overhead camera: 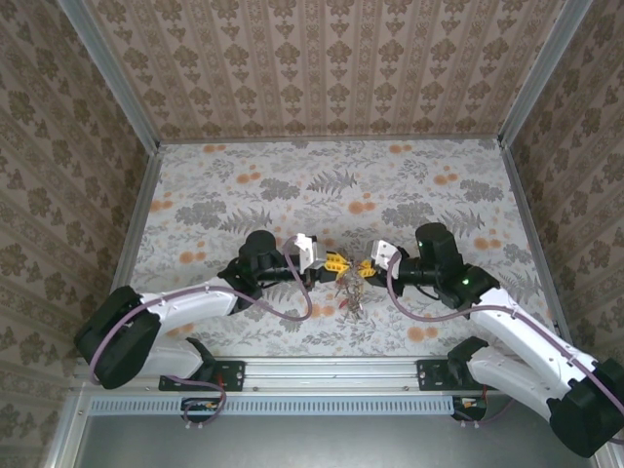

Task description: Put the keys on the keyring

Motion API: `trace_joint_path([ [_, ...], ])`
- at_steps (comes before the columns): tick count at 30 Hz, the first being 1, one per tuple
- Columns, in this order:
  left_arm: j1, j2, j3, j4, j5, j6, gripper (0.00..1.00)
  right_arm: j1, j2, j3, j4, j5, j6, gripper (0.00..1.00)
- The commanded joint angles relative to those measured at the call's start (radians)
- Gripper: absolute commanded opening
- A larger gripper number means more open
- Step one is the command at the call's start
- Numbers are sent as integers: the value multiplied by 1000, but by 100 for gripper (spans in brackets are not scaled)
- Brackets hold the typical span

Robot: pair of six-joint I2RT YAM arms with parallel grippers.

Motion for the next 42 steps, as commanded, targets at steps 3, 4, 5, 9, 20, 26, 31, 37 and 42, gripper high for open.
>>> trace_joint_path([
  [3,3,-26,12,-28,29,34,0,0,-6,100,-114,21,-54,0],
  [4,3,-25,15,-32,34,39,0,2,2,116,-136,22,-62,0],
  [5,3,-24,15,-35,38,41,0,2,13,134,-157,26,-73,0],
  [9,2,-25,15,-18,42,46,0,3,52,179,-228,35,-108,0],
  [20,-1,-32,8,26,29,30,0,29,104,218,-304,43,-163,0],
  [26,2,-33,9,47,48,17,0,36,110,191,-292,36,-170,0],
  [31,5,-37,14,21,73,21,0,38,119,210,-332,50,-191,0],
  [37,-2,1,22,11,86,28,0,40,115,251,-332,58,-200,0],
  [42,-11,21,31,8,74,37,0,43,119,295,-363,63,-220,0],
])
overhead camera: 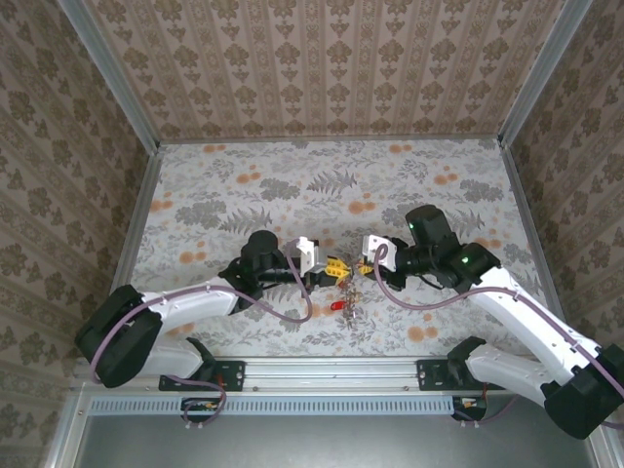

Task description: Put the keys on the keyring

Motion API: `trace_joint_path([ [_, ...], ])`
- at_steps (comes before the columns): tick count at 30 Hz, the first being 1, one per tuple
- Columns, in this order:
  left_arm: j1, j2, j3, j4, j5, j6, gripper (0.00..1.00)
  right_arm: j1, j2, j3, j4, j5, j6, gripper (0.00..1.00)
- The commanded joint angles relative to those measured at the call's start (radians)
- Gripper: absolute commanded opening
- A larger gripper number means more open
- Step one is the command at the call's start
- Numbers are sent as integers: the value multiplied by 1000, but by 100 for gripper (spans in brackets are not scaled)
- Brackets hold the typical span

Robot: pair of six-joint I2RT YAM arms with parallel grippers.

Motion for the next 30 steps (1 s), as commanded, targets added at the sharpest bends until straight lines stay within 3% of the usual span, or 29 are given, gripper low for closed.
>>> trace_joint_path([
  [1,-10,10,32,32,21,11,0,7,4,46,-43,16,-34,0],
  [12,-9,30,31,54,16,-4,0,18,9,86,-98,30,-65,0],
  [30,-11,1,33,94,19,-20,0,18,-7,-4,-121,86,-88,0],
])
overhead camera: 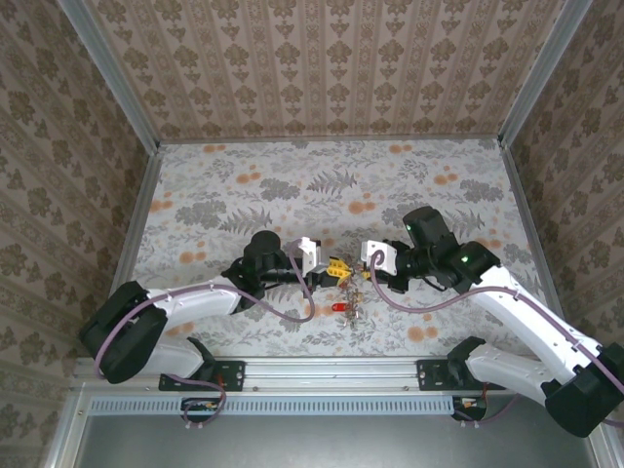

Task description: Put the keys on the keyring

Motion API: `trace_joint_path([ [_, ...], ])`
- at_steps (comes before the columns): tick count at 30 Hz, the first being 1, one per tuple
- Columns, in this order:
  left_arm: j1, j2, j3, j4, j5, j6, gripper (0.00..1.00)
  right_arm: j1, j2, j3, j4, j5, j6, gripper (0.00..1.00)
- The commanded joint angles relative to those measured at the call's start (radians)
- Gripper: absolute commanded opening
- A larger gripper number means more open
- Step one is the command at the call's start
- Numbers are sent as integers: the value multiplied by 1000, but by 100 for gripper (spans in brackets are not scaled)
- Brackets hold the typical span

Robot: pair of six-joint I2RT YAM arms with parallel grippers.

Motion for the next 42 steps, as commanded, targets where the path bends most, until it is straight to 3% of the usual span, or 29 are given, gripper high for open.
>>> trace_joint_path([
  [1,-6,-27,33,72,24,-17,0,4,-6,-13,-36,15,-25,0],
  [14,-19,9,31,96,29,-18,0,17,31,26,16,-15,-9,0],
  [30,-23,38,15,81,-4,1,0,35,47,117,-44,1,-36,0],
  [37,-22,42,16,62,0,8,0,84,65,153,-96,89,-74,0],
  [40,-21,46,10,56,-67,-2,0,111,78,196,-150,163,-113,0],
  [42,-14,49,-5,88,-106,-21,8,141,88,222,-189,252,-154,0],
])
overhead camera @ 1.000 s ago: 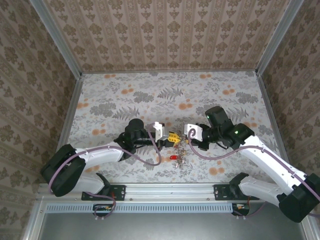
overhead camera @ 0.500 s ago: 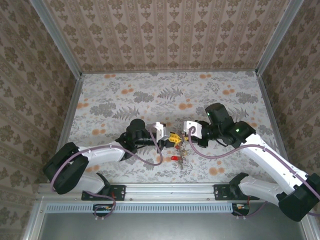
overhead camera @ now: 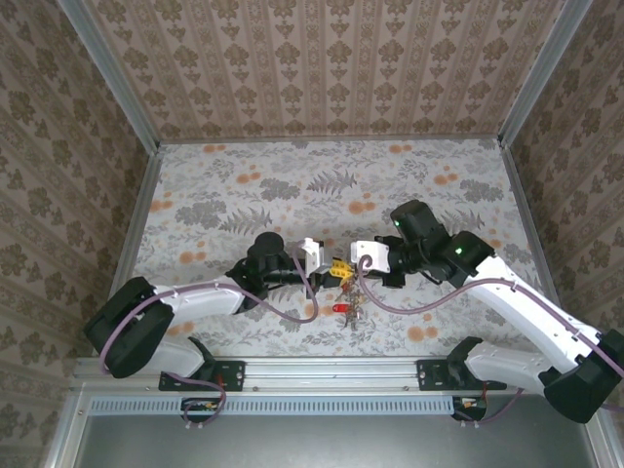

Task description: Put the keys on the keyring

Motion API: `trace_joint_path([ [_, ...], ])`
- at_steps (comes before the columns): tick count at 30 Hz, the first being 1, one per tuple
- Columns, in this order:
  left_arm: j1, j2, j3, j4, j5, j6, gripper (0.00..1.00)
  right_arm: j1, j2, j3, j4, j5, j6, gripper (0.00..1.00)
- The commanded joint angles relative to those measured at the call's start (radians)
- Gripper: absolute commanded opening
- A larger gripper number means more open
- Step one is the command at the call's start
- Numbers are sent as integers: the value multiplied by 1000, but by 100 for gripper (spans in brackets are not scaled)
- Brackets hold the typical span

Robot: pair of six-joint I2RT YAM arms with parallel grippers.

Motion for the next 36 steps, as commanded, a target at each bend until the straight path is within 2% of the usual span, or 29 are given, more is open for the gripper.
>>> trace_joint_path([
  [1,6,10,-13,71,-75,-24,11,50,18,76,-91,158,-91,0],
  [3,26,6,-26,105,-76,-48,15,65,34,108,-116,239,-137,0],
  [6,54,-23,-37,110,-73,-67,30,86,65,170,-139,347,-226,0],
  [8,68,-52,-46,101,-71,-64,32,105,90,222,-142,415,-266,0],
  [13,107,-154,-87,56,-98,-56,34,151,159,341,-132,493,-340,0],
  [15,130,-209,-100,-7,-169,-50,37,173,190,374,-114,523,-365,0],
  [16,141,-250,-100,-70,-201,-34,42,185,213,396,-100,532,-371,0],
  [18,161,-318,-91,-215,-269,14,46,209,263,452,-85,545,-361,0],
  [20,197,-389,-93,-319,-407,-1,51,229,336,533,-91,550,-329,0],
  [23,303,-488,-83,-485,-668,-194,72,252,412,616,-72,550,-278,0],
  [26,418,-556,-44,-688,-840,-377,94,272,469,659,-27,538,-189,0],
  [27,468,-569,-26,-762,-916,-447,99,277,489,667,-18,529,-149,0],
  [28,504,-573,-14,-816,-950,-492,100,280,503,669,-1,522,-109,0],
  [32,649,-576,-19,-885,-862,-497,100,282,550,661,47,463,108,0],
  [36,697,-588,-66,-856,-810,-503,100,267,556,541,83,437,152,0],
])
